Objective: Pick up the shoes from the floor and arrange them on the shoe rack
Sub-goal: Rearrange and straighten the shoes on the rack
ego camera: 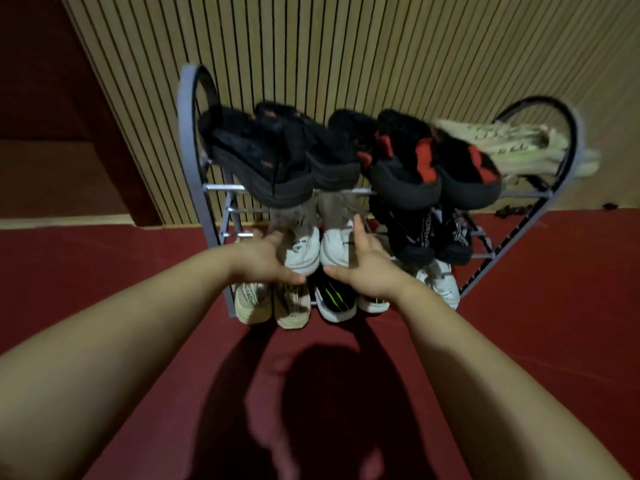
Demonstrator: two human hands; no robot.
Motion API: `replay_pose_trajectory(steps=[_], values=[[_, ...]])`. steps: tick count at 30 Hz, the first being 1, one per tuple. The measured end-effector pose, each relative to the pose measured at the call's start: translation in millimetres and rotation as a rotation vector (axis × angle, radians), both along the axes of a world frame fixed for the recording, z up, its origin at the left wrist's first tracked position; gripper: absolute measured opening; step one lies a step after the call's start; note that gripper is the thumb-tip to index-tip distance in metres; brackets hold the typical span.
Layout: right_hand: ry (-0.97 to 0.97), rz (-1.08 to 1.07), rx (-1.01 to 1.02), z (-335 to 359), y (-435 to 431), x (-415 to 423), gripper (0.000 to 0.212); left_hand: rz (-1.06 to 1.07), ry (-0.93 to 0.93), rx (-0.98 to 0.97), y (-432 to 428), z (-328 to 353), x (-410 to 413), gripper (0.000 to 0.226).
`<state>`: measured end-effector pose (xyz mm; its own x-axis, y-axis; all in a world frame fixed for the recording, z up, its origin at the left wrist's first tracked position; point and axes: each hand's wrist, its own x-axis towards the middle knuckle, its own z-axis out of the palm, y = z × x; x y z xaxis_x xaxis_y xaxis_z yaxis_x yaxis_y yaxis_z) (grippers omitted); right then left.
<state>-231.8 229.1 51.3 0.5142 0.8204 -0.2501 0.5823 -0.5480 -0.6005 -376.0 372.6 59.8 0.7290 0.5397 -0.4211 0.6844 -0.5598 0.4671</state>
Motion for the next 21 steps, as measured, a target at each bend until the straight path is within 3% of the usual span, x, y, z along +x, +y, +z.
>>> replay_pose_trajectory(steps=[3, 7, 11, 17, 21], values=[[0.079, 0.075, -0.043, 34, -5, -10, 0.104, -0.027, 0.08, -0.028, -17, 38, -15, 0.104], [0.12, 0.182, -0.125, 79, -17, -20, 0.1, 0.034, 0.045, -0.083, -31, 84, -37, 0.091], [0.094, 0.146, -0.049, 112, -19, -24, 0.096, 0.172, -0.133, -0.18, -40, 115, -58, 0.077], [0.222, -0.023, 0.069, 122, 11, -42, 0.085, 0.409, -0.493, -0.251, -47, 126, -68, 0.094], [0.32, -0.138, 0.122, 113, 40, -56, 0.087, 0.511, -0.651, -0.351, -44, 111, -72, 0.087]])
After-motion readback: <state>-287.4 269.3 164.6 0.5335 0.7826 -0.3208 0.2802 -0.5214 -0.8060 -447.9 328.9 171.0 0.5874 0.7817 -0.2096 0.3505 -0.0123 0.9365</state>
